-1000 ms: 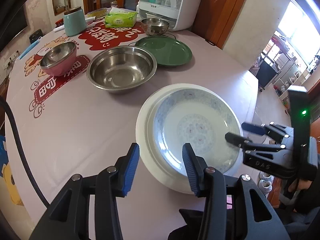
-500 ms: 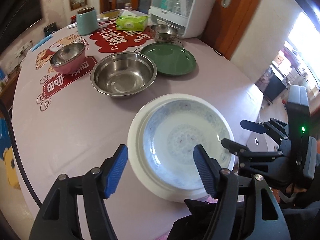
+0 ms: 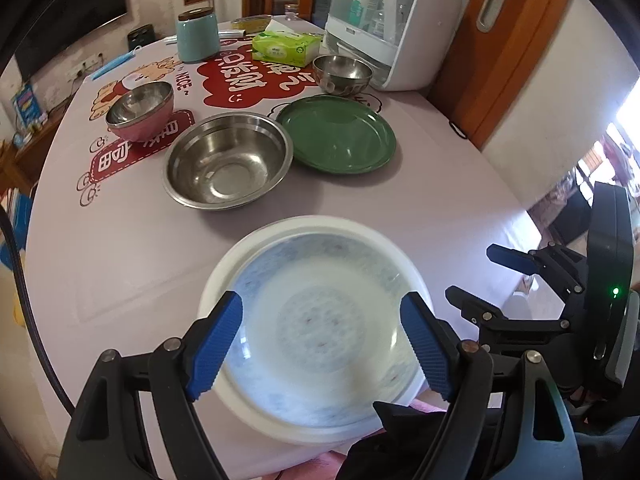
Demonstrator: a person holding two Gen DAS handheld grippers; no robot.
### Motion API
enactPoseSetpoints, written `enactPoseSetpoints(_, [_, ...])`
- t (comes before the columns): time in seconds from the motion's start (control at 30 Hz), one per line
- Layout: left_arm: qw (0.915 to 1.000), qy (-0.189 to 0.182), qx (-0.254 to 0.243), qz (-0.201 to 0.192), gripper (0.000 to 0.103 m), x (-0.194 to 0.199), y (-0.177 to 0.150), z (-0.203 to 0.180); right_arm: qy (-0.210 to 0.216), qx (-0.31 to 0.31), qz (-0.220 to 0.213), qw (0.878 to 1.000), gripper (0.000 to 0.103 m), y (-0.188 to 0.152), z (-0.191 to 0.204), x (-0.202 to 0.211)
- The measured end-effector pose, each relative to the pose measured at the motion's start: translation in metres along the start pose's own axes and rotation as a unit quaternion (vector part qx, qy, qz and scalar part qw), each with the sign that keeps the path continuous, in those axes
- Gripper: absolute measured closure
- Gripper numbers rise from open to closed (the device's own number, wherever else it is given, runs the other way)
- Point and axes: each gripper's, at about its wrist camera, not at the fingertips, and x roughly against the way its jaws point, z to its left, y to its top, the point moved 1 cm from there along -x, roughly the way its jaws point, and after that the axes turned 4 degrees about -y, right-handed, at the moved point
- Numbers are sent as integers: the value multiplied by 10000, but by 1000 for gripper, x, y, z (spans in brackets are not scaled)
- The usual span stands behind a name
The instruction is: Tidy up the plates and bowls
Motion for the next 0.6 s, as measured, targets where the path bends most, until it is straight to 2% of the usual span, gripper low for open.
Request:
enactPoseSetpoints(0.3, [9973,165,665,-262,22,-15,15,-22,185,571,-158,9981,40,10,-47,-12])
enactPoseSetpoints(0.6, [9913,376,1245,-219,22,-34,33,-35,550,741,-197,9955,40,18,-86,-22])
